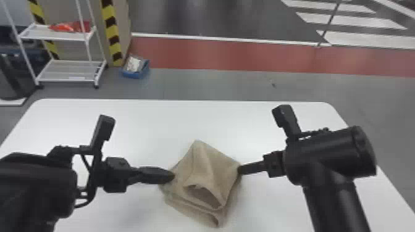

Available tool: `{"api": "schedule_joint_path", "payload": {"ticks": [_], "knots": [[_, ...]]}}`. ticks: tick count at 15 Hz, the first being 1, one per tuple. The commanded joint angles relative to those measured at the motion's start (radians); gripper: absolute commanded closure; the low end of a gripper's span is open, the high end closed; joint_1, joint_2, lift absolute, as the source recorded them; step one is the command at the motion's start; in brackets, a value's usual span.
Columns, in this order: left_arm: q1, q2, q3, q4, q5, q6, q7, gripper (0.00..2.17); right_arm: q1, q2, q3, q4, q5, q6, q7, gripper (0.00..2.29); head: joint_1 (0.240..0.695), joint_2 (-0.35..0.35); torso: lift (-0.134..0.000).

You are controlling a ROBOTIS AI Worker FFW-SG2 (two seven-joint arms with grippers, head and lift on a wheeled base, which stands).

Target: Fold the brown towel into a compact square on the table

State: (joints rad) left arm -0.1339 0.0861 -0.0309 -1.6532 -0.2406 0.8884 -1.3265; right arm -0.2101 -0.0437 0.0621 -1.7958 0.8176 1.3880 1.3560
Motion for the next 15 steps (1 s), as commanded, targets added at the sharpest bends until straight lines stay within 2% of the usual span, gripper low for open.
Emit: {"api": "schedule_joint_path", "payload": {"ticks": [1,4,7,13,15], "knots": [[0.01,0.001,-0.001,-0.02,-0.006,0.01,-0.017,1.82,-0.025,0.016,-0.01,0.041,0.0,-0.017,0.011,1.98,0.695,-0.121,-0.124],[0.02,0.004,-0.001,-0.046,-0.011,0.034,-0.056,1.82,-0.057,0.041,-0.027,0.082,-0.003,-0.026,0.011,1.98,0.695,-0.117,-0.124],[0.03,0.006,-0.001,-0.062,-0.02,0.044,-0.091,1.82,-0.094,0.045,-0.03,0.124,-0.011,-0.033,0.011,1.98,0.695,-0.111,-0.124],[0.049,0.006,-0.004,-0.1,-0.032,0.053,-0.158,1.82,-0.15,0.045,-0.07,0.2,-0.048,-0.066,-0.112,1.98,0.695,-0.13,-0.124],[0.054,0.004,0.0,-0.105,-0.032,0.05,-0.135,1.82,-0.149,0.045,-0.077,0.196,-0.061,-0.051,-0.109,1.98,0.695,-0.141,-0.124]]}}
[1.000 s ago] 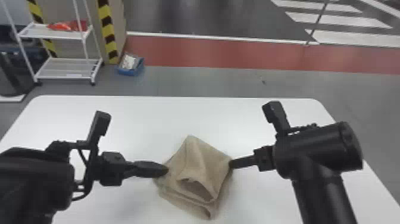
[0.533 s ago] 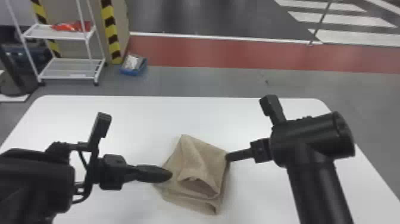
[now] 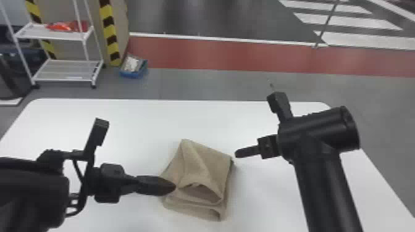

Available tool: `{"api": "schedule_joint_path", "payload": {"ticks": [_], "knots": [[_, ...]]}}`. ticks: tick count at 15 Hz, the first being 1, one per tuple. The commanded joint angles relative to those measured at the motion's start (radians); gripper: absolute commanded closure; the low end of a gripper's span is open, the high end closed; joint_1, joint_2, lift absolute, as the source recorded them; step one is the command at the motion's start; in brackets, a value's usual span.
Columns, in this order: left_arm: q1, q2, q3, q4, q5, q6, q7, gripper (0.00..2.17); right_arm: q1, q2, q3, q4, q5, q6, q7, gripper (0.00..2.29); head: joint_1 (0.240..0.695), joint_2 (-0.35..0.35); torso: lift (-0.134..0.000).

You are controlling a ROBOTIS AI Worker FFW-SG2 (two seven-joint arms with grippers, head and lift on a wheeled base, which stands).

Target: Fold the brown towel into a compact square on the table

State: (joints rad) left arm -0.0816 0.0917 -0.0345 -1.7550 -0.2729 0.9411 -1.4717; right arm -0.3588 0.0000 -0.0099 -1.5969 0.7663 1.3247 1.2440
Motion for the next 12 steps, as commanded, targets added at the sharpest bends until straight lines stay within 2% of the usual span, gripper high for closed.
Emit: {"api": "schedule_joint_path", "payload": {"ticks": [1,3,4,5,8,12], "knots": [[0.002,-0.001,0.025,-0.004,0.003,-0.003,0.037,1.82,0.017,0.001,-0.005,-0.038,-0.01,0.034,0.012,1.98,0.695,-0.141,-0.124],[-0.003,-0.001,0.05,-0.004,0.012,-0.012,0.106,1.82,0.049,0.001,-0.004,-0.106,0.007,0.123,0.051,1.98,0.695,-0.131,-0.124],[0.0,-0.001,0.048,-0.001,0.011,-0.058,0.163,1.82,0.064,0.001,-0.002,-0.133,0.016,0.147,0.068,1.98,0.695,-0.122,-0.124],[0.002,-0.001,0.047,0.017,0.008,-0.086,0.186,1.82,0.08,0.001,0.002,-0.163,0.03,0.172,0.087,1.98,0.695,-0.103,-0.124],[-0.006,-0.003,0.019,0.066,-0.009,-0.098,0.169,1.82,0.089,0.001,0.025,-0.172,0.031,0.181,0.083,1.98,0.695,-0.092,-0.124],[0.005,-0.004,0.007,0.069,-0.022,-0.095,0.113,1.82,0.052,0.001,0.06,-0.058,0.031,0.153,0.015,1.98,0.695,-0.107,-0.124]]}}
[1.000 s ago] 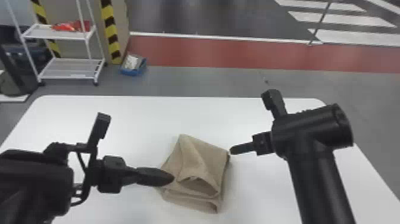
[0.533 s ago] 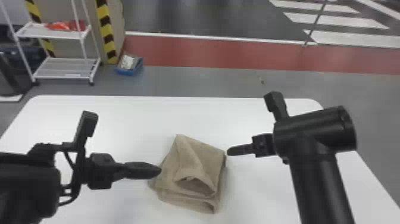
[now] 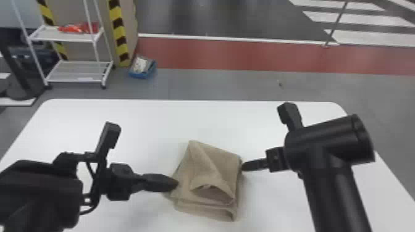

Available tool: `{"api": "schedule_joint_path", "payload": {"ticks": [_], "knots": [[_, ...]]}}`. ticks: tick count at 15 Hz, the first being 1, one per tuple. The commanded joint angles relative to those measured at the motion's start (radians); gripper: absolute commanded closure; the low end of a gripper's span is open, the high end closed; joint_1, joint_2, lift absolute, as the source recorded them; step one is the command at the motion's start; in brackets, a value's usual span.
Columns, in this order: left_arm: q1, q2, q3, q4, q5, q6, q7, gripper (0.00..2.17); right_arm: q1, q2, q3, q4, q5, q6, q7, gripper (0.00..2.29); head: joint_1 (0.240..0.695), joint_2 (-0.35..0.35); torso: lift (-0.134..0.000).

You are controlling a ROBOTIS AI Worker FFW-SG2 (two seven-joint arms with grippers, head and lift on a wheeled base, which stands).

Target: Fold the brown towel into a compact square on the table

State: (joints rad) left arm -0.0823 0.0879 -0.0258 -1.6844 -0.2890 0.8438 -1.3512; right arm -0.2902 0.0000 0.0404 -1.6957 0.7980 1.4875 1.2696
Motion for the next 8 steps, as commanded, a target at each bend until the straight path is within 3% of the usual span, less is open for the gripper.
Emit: {"api": "schedule_joint_path", "payload": {"ticks": [1,5,8], "knots": [[0.012,0.0,-0.003,-0.003,-0.006,0.002,-0.019,1.82,-0.021,0.001,0.013,0.057,-0.005,-0.025,-0.03,1.98,0.695,-0.111,-0.124],[0.036,0.001,-0.003,-0.041,-0.006,0.008,-0.042,1.82,-0.029,0.001,0.001,0.054,-0.063,-0.049,-0.105,1.98,0.695,-0.122,-0.124],[0.047,-0.002,-0.011,-0.064,-0.004,0.024,-0.059,1.82,-0.043,0.001,0.0,0.057,-0.077,-0.062,-0.127,1.98,0.695,-0.126,-0.124]]}}
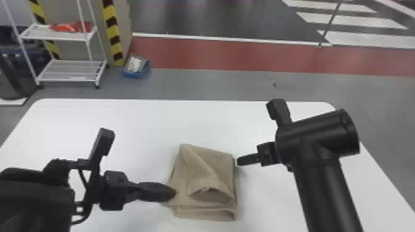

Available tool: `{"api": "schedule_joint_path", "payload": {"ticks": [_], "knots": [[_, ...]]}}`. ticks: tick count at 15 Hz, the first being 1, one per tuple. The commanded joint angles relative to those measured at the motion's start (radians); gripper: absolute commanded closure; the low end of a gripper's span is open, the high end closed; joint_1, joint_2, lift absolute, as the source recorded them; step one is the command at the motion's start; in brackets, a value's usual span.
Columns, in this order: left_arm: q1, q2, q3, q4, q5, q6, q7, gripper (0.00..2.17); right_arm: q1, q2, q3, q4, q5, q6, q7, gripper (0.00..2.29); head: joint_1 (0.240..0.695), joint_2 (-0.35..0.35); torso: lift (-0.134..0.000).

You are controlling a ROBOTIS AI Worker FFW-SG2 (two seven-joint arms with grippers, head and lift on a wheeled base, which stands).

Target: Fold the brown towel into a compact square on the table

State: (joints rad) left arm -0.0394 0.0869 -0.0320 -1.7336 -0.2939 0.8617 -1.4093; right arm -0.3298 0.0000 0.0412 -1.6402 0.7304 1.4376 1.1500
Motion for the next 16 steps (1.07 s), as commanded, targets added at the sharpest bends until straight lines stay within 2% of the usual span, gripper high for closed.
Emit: {"api": "schedule_joint_path", "payload": {"ticks": [1,6,16], "knots": [[0.007,-0.002,-0.008,-0.023,0.002,0.009,-0.002,1.82,-0.005,0.001,-0.001,0.0,-0.017,-0.012,-0.015,1.98,0.695,-0.128,-0.124],[0.013,-0.006,-0.031,-0.04,-0.001,0.033,-0.022,1.82,-0.009,0.001,-0.003,0.005,-0.043,-0.018,-0.027,1.98,0.695,-0.137,-0.124],[0.013,-0.019,-0.058,-0.035,0.015,0.033,-0.023,1.82,-0.009,0.001,-0.001,0.042,-0.146,-0.137,-0.121,1.98,0.695,-0.147,-0.124]]}}
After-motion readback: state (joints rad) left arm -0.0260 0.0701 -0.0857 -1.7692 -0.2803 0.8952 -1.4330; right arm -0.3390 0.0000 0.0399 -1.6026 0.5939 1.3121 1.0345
